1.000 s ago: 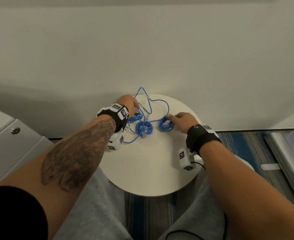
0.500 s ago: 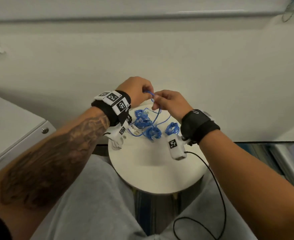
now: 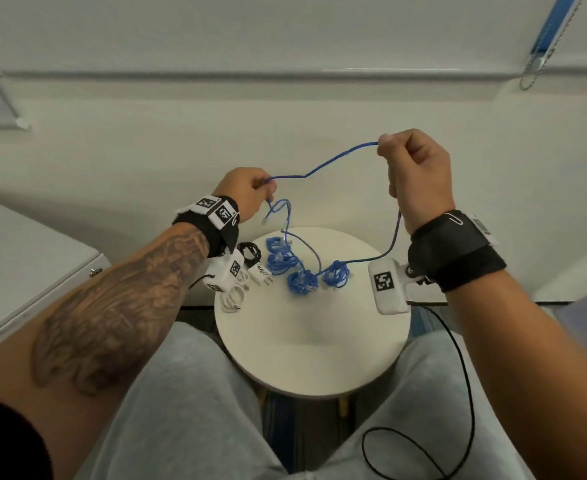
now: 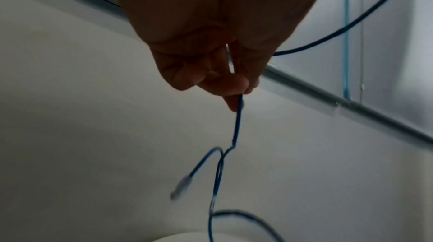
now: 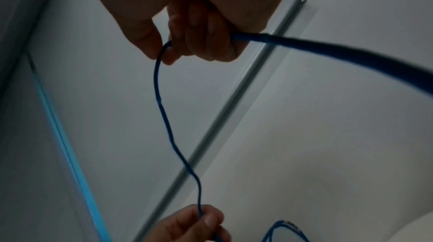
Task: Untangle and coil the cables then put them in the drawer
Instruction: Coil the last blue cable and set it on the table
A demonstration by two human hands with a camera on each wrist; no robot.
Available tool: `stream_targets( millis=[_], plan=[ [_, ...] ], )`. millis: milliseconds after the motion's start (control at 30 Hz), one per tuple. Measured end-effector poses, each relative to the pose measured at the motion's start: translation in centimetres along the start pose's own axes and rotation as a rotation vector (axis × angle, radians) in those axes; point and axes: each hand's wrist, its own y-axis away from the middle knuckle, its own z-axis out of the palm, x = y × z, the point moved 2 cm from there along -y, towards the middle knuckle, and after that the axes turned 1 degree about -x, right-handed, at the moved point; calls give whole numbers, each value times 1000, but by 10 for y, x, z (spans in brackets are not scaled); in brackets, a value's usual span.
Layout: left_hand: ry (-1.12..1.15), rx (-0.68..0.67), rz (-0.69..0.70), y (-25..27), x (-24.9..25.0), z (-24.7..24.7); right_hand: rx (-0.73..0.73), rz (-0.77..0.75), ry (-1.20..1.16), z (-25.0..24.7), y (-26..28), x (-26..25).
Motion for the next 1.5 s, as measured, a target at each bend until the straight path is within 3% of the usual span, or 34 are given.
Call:
stream_targets(
  millis=[100,200,300,467,600,667,700,767,867,933,1033,1133,1300,1400,1500],
  plan=[
    [193,58,-14,-1,15,-14,-78,-6,85,-1,6,11],
    [353,79,59,-1,45,-28,-219,89,196,7,13,29],
    [428,37,135,6,78,-38,-346,182,268,23,19,36],
    [551,-74,207,21,118,-45,-559,185,410,55,26,29],
    [869,-174,185,25,122,-44,-481,120,343,61,18,23],
    [1028,-132,98,21,104,-41,-377,128,226,54,11,19],
    [1012,-85,42,19,90,-36,-342,139,158,49,7,16],
    [726,-40,-58,19,56,-15,-300,173,50,40,2,10],
    [127,-283,-68,34,9,42,-288,215,-109,33,-1,0],
    [-55,-423,-39,44,-15,82,-281,246,-187,31,-3,-5],
    [-186,-546,-110,48,-39,126,-273,277,-237,28,-6,-7],
    [-185,-585,-200,42,-55,154,-266,286,-237,23,-10,-4],
    [58,-293,-179,19,-54,149,-277,258,-20,10,-14,14],
    [101,-191,-168,8,-42,128,-357,275,251,9,-7,38],
    [78,-149,-111,3,-32,104,-438,337,347,16,3,64]
  ],
)
